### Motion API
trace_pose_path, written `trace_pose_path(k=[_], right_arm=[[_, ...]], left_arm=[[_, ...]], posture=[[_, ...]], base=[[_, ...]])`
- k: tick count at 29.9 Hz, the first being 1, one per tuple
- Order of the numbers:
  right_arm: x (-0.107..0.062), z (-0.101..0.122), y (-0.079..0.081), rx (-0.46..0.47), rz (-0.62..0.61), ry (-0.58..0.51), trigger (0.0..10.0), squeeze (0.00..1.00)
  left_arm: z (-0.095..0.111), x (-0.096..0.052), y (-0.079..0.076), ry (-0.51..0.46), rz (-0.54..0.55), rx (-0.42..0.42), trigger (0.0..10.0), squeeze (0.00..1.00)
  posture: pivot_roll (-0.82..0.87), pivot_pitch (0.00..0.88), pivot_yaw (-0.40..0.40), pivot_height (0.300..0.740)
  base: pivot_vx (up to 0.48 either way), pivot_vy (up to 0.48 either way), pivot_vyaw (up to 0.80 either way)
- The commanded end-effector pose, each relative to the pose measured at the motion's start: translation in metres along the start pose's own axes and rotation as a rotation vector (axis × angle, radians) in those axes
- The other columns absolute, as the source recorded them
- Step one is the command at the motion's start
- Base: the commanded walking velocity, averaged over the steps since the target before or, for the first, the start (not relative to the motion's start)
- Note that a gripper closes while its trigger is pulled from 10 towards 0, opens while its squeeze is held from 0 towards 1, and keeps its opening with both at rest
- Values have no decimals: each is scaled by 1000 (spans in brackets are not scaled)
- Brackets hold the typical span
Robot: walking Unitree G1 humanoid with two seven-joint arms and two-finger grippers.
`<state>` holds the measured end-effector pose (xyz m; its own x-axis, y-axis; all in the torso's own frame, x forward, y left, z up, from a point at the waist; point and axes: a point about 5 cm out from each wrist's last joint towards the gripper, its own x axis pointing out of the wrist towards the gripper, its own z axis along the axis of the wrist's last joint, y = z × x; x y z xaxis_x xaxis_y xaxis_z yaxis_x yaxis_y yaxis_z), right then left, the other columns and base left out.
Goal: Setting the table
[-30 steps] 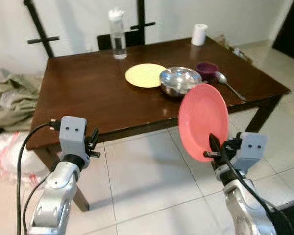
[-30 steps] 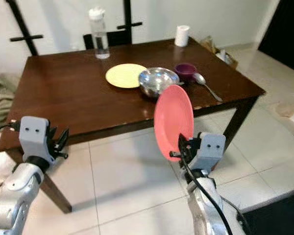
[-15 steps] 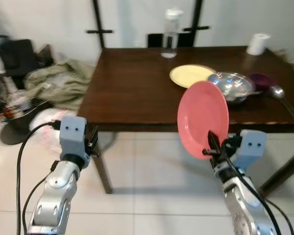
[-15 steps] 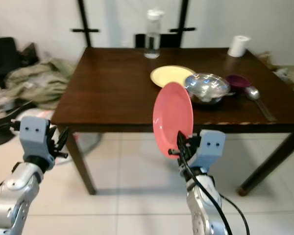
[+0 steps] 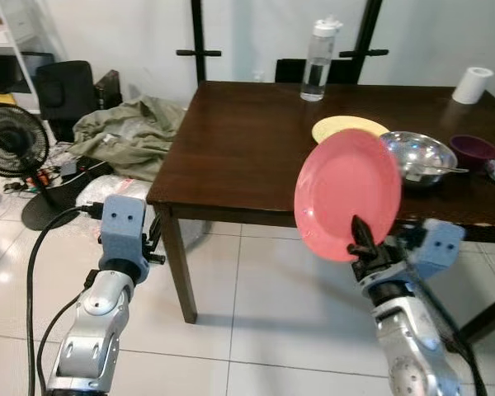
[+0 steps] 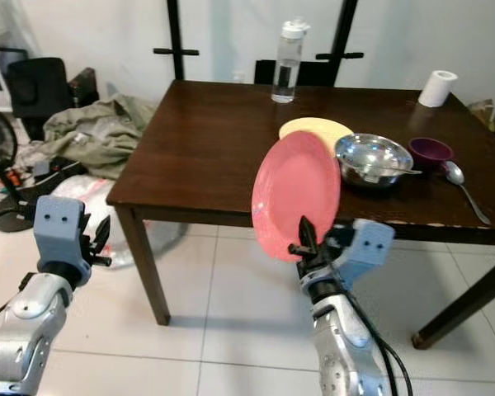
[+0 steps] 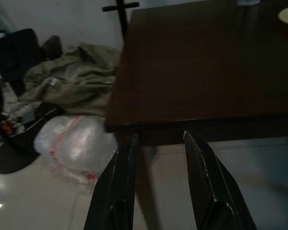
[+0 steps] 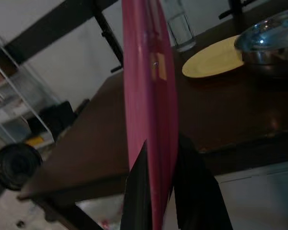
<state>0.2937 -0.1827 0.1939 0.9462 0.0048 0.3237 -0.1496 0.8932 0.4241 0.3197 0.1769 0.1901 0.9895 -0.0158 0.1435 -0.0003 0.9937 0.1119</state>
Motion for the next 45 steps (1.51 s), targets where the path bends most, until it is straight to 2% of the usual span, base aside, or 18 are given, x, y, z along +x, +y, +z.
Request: trace_pose_path(k=[1, 4, 9, 29, 36, 38, 39, 41, 45], right_arm=[[0, 2, 9, 61, 56, -4, 10000, 0], [-1, 2, 16, 115, 118, -2, 10000, 0], [-2, 3, 18, 130, 129, 1, 10000, 0], [2, 9, 3, 268, 15, -23, 10000, 0], [-2, -10, 8, 283, 35, 81, 10000, 0], [-3, -14, 11, 305, 41, 95, 10000, 0], [-4, -23, 18, 352, 50, 125, 10000, 0], [-5, -27, 21, 367, 54, 138, 10000, 0], [-7, -46, 30, 331, 83, 230, 10000, 0]], left_arm=[[-3, -1, 2, 8, 8, 6, 10000, 0], [-3, -1, 1, 8, 7, 7, 10000, 0], [-3, -1, 1, 8, 6, 7, 10000, 0], [-5, -1, 1, 12, 0, 8, 10000, 0], [-6, -2, -1, 12, -14, 23, 10000, 0], [-6, -2, -2, 12, -16, 25, 10000, 0], [-7, -2, -3, 13, -21, 29, 10000, 0], [-7, -3, -3, 13, -22, 30, 10000, 0], [-10, -4, -4, 26, -31, 32, 10000, 0]], posture=[[58, 104, 89, 740], [58, 106, 90, 740], [60, 108, 90, 740], [62, 113, 92, 740], [62, 113, 92, 740], [61, 115, 94, 740], [61, 115, 94, 740], [61, 115, 94, 740], [62, 116, 91, 740]], base=[[480, 0, 0], [480, 0, 173], [480, 0, 729], [480, 0, 0], [480, 0, 0], [480, 0, 0], [480, 0, 0], [480, 0, 0], [422, 0, 0]])
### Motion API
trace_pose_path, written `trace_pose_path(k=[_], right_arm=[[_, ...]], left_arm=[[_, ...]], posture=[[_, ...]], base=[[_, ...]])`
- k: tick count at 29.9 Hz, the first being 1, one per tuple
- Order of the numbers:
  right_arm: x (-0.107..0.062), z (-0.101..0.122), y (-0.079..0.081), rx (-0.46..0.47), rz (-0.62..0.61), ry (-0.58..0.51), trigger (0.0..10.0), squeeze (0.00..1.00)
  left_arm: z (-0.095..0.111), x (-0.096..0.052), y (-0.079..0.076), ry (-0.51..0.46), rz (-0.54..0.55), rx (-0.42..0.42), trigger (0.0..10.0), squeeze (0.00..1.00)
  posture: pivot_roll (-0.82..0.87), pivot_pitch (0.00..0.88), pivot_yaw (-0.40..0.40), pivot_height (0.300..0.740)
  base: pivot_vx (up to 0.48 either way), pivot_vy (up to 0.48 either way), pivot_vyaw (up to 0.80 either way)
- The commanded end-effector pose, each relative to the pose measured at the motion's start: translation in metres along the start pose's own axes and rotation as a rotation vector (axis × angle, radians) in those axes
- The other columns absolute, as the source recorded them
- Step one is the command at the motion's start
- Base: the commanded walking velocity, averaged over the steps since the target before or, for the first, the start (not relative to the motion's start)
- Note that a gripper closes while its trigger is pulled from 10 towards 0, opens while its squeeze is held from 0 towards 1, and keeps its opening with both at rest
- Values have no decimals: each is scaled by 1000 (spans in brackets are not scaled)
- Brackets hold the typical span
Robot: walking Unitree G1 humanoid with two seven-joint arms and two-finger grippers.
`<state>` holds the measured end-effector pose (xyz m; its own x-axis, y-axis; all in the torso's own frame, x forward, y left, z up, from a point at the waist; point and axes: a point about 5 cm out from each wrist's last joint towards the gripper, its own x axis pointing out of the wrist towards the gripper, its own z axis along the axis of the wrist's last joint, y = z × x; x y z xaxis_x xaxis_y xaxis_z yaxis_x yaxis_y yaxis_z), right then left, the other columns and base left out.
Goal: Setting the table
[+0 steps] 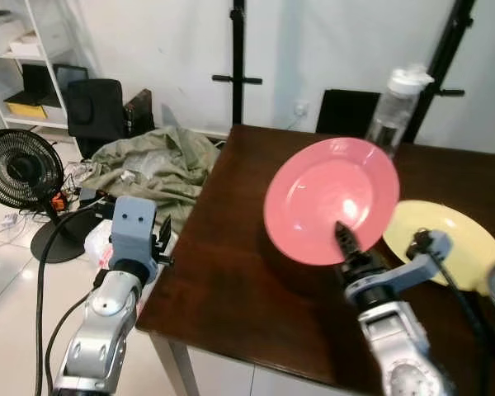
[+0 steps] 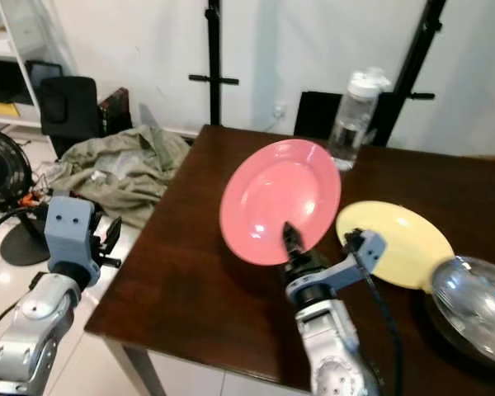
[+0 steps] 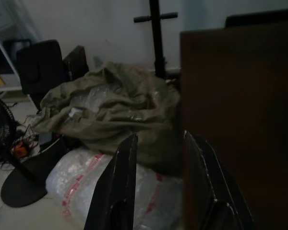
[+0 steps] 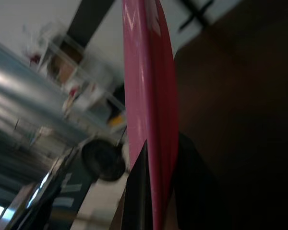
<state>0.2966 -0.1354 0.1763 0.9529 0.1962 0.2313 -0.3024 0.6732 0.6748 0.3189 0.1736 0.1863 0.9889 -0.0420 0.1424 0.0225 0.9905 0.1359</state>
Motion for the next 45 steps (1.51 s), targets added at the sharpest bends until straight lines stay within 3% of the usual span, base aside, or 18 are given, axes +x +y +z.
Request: trace_pose_path(k=[1, 4, 11, 15, 21, 26, 27, 29, 30, 33, 34, 36, 38, 40, 41, 42, 44, 45], right_arm=[[-3, -7, -7, -20, -26, 38, 10000, 0], [7, -19, -13, 36, -70, 60, 10000, 0], [25, -17, -23, 49, -168, 37, 10000, 0], [42, -7, -42, 20, -327, 4, 10000, 0], [42, 1, -61, -14, -419, 12, 10000, 0], [40, -4, -74, -108, -477, 71, 10000, 0], [41, -5, -74, -124, -477, 85, 10000, 827], [41, -7, -75, -140, -477, 96, 10000, 827], [42, -8, -74, -154, -471, 103, 10000, 1000], [43, -8, -73, -193, -455, 107, 10000, 1000], [46, -6, -70, -329, -422, 115, 10000, 1000], [48, -4, -67, -459, -390, 127, 10000, 1000], [49, -2, -65, -563, -355, 137, 10000, 1000], [50, -2, -64, -592, -343, 141, 10000, 1000], [51, -2, -61, -680, -309, 157, 10000, 678], [52, -4, -59, -754, -267, 189, 10000, 0], [52, -7, -57, -859, -209, 246, 10000, 0], [52, -7, -57, -859, -209, 246, 10000, 0]], left_arm=[[-7, -2, -1, 28, -5, 11, 10000, 0], [-7, -6, -7, 22, -54, 19, 10000, 0], [-6, -11, -10, 12, -73, 26, 10000, 0], [-4, -14, -10, 5, -85, 32, 10000, 0], [-4, -16, -9, 7, -86, 32, 10000, 0], [-5, -16, -13, 12, -95, 28, 10000, 0], [-5, -16, -14, 12, -96, 26, 10000, 0], [-5, -16, -14, 12, -97, 25, 10000, 0], [-5, -16, -15, 11, -98, 24, 10000, 0], [-5, -16, -15, 11, -99, 23, 10000, 0], [-5, -16, -15, 10, -99, 21, 10000, 0], [-5, -16, -16, 9, -99, 19, 10000, 0], [-5, -16, -16, 8, -99, 19, 10000, 0], [-5, -16, -16, 8, -99, 18, 10000, 0], [-5, -15, -16, 8, -98, 17, 10000, 0], [-5, -16, -17, 8, -99, 16, 10000, 0], [-5, -15, -17, 9, -98, 14, 10000, 0], [-5, -15, -17, 9, -98, 14, 10000, 0]], posture=[[62, 116, 91, 740], [71, 116, 90, 740], [85, 122, 86, 740], [98, 128, 78, 740], [92, 132, 74, 740], [87, 130, 73, 740], [87, 130, 73, 740], [85, 127, 72, 740], [85, 127, 72, 740], [85, 127, 72, 740], [85, 121, 70, 740], [84, 119, 70, 740], [80, 117, 69, 740], [79, 116, 68, 740], [79, 116, 68, 740], [74, 113, 65, 740], [74, 113, 65, 740], [74, 113, 65, 740]], base=[[319, 0, 0], [0, 0, 0], [0, 0, 0], [0, 0, 0], [0, 0, 0], [0, 0, 0], [0, 0, 0], [0, 0, 0], [0, 0, 0], [0, 0, 0], [0, 0, 0], [0, 0, 0], [0, 0, 0], [0, 0, 0], [0, 0, 0], [0, 0, 0], [0, 0, 0], [0, 0, 0]])
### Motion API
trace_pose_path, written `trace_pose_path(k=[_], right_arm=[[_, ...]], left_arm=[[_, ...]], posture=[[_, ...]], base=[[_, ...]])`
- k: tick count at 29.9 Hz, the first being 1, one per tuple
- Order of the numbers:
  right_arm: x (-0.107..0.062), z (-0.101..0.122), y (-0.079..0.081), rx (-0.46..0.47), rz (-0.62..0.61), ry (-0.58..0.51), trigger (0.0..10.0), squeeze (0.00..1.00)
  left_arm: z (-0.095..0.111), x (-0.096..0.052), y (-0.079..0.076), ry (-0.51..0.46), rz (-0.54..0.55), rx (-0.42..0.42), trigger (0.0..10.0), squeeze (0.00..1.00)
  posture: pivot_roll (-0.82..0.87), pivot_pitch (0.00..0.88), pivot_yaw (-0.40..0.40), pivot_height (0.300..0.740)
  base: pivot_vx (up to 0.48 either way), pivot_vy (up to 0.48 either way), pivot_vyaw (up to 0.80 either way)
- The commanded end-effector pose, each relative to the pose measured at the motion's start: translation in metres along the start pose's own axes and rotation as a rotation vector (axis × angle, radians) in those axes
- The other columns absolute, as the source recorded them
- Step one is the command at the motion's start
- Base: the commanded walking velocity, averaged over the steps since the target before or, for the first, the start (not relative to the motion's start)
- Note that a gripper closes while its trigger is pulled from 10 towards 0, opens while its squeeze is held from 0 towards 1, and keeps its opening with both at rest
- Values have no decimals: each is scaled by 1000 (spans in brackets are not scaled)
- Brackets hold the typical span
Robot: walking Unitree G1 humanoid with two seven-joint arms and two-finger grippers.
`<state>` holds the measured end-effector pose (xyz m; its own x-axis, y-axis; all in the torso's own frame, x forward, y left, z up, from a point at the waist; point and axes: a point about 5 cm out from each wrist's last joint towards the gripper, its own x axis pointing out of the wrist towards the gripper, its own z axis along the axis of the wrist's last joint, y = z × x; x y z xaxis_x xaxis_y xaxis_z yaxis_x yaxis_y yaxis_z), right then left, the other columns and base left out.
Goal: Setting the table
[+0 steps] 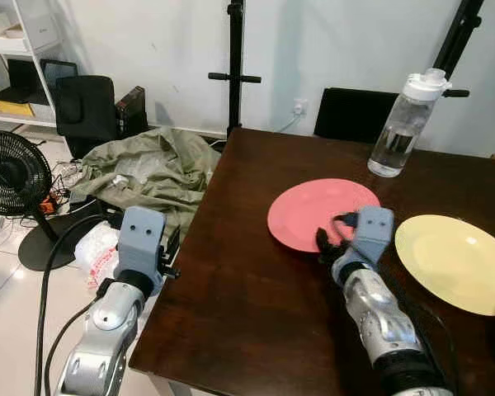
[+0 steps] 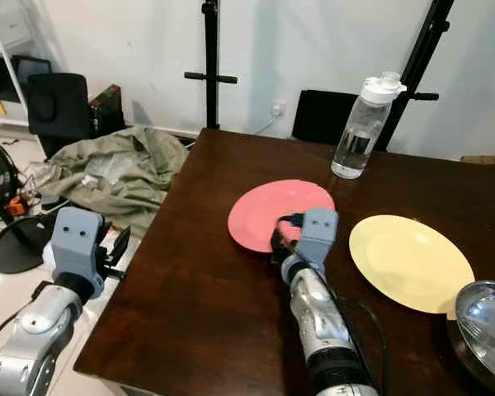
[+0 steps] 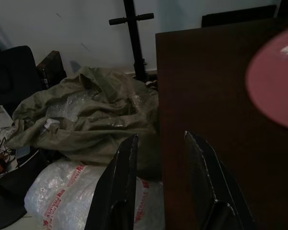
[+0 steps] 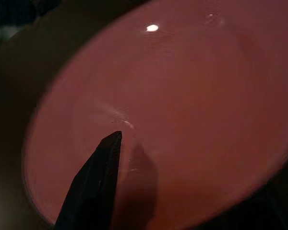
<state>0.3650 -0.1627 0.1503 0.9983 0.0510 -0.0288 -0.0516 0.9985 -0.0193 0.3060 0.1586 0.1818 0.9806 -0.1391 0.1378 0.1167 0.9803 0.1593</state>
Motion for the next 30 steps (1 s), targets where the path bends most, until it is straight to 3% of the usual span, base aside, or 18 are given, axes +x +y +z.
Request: trace_pose_path(k=[1, 3, 6, 9, 11, 12, 13, 18, 21, 22, 23, 29, 30], right_arm=[[-2, -6, 6, -102, 70, 43, 10000, 0], [-4, -9, 6, -190, 112, 78, 10000, 0], [-6, -10, 2, -220, 113, 99, 10000, 0], [-7, -10, -16, -282, 26, 122, 10000, 0], [-8, -11, -24, -283, -22, 126, 10000, 0], [-8, -13, -35, -277, -95, 133, 10000, 0], [-8, -13, -35, -277, -95, 133, 10000, 0], [-9, -15, -52, -180, -227, 129, 10000, 0], [-6, -6, -41, 48, -147, 56, 10000, 0], [-6, -3, -37, 70, -121, 38, 10000, 243], [-5, -2, -35, 90, -114, 26, 10000, 1000], [-5, 9, -48, 47, -238, -46, 10000, 1000], [-7, 18, -52, 22, -265, -101, 10000, 694]], left_arm=[[-5, -2, -2, 19, -1, 2, 10000, 0], [-5, -2, -2, 19, 0, -1, 10000, 0], [-5, -2, -3, 19, 0, -3, 10000, 0], [-6, -2, -4, 19, 2, -9, 10000, 0], [-6, -2, -4, 20, 3, -12, 10000, 0], [-6, -1, -5, 22, 4, -16, 10000, 0], [-6, -1, -5, 22, 4, -16, 10000, 0], [-6, -1, -5, 22, 3, -19, 10000, 0], [-6, 0, -5, 22, 5, -19, 10000, 0], [-6, 0, -4, 22, 5, -18, 10000, 0], [-6, 0, -4, 23, 6, -18, 10000, 0], [-6, 0, -4, 23, 10, -18, 10000, 0], [-7, -1, -4, 24, 11, -18, 10000, 0]], posture=[[69, 110, 62, 740], [67, 110, 60, 740], [66, 109, 58, 740], [62, 105, 54, 740], [58, 105, 54, 740], [57, 105, 54, 740], [57, 105, 54, 740], [58, 106, 56, 740], [61, 106, 58, 740], [61, 107, 57, 740], [61, 107, 57, 740], [64, 110, 54, 740], [64, 110, 54, 740]], base=[[0, 0, 0], [0, 0, 0], [0, 0, 0], [0, 0, 0], [0, 0, 0], [0, 0, 0], [0, 0, 0], [0, 0, 0], [0, 0, 0], [0, 0, 0], [0, 0, 0], [0, 0, 0], [0, 0, 0]])
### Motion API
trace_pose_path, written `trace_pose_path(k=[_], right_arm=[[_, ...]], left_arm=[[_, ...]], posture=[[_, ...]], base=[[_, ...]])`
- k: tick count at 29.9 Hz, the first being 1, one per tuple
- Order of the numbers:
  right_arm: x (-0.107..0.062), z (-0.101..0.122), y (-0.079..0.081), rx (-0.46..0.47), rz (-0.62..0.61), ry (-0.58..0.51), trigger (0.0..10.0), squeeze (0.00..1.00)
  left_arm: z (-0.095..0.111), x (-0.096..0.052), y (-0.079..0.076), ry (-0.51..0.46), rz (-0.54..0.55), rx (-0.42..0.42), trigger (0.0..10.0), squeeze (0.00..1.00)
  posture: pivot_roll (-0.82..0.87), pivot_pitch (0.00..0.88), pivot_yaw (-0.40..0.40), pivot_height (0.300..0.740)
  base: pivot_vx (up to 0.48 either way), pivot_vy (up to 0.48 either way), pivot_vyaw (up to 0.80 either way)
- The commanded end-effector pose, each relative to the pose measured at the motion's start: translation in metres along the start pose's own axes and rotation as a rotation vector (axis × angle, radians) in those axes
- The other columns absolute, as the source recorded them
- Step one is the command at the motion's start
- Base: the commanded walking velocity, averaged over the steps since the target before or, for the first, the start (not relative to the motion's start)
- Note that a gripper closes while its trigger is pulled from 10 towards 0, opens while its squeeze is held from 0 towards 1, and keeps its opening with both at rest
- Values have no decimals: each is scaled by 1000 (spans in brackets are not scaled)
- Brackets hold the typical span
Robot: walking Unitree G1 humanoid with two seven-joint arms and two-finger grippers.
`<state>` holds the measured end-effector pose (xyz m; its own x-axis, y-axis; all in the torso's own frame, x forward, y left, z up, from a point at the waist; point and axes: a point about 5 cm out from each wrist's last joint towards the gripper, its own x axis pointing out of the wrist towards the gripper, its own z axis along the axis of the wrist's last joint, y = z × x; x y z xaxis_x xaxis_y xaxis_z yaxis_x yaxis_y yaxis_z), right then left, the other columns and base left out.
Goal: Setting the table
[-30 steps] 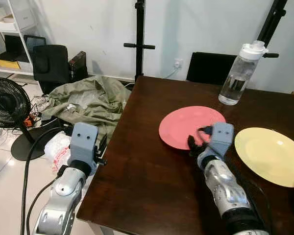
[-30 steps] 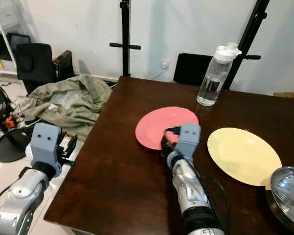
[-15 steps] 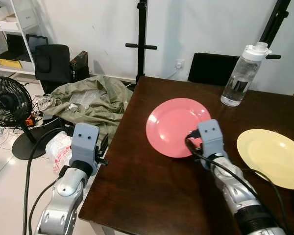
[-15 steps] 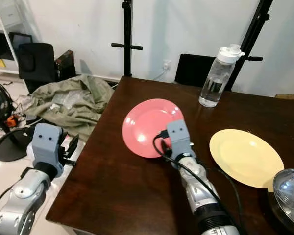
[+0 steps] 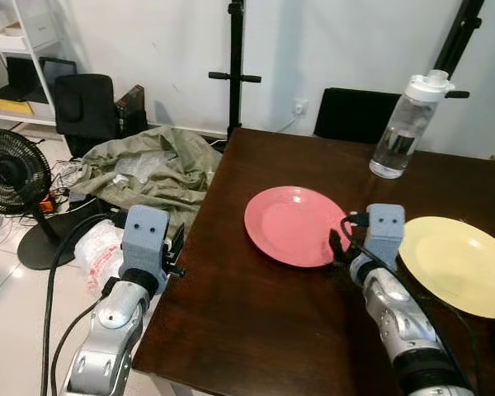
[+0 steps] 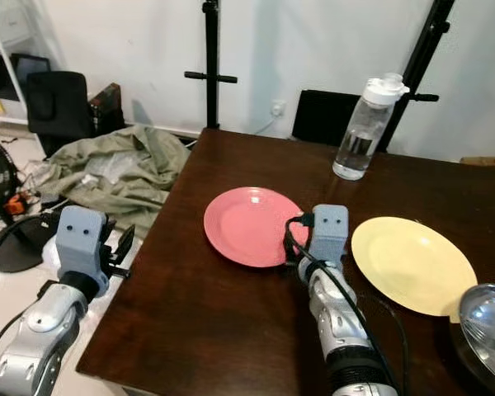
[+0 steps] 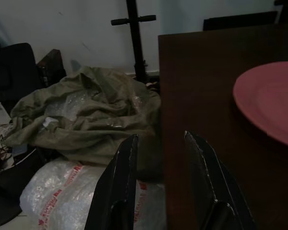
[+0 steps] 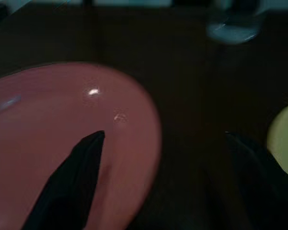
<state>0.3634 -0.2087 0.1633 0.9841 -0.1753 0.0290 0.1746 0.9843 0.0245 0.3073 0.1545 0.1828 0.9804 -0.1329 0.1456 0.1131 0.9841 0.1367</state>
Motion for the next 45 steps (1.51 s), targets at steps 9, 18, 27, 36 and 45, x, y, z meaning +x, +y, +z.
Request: trace_pose_path(k=[9, 18, 27, 36, 45], right_arm=[[-12, 29, 31, -215, 195, -211, 10000, 0], [-16, -2, 90, -194, 417, -53, 10000, 0], [4, -21, 76, -181, 252, 145, 10000, 0], [15, -35, 40, -306, 130, 260, 10000, 0], [18, -37, 12, -326, 42, 294, 10000, 0]], left_arm=[[-7, -1, -3, 31, -5, 5, 10000, 0], [4, -1, -5, 1, -24, 20, 10000, 0], [25, -10, 5, -35, -58, 26, 10000, 0], [38, -9, 10, -59, -64, 22, 10000, 0], [38, -9, 8, -45, -78, 15, 10000, 0]], posture=[[60, 120, 59, 740], [94, 146, 65, 740], [130, 177, 67, 740], [141, 181, 63, 740], [129, 169, 67, 740]], base=[[0, 0, 0], [0, 0, 0], [0, 0, 0], [0, 0, 0], [0, 0, 0]])
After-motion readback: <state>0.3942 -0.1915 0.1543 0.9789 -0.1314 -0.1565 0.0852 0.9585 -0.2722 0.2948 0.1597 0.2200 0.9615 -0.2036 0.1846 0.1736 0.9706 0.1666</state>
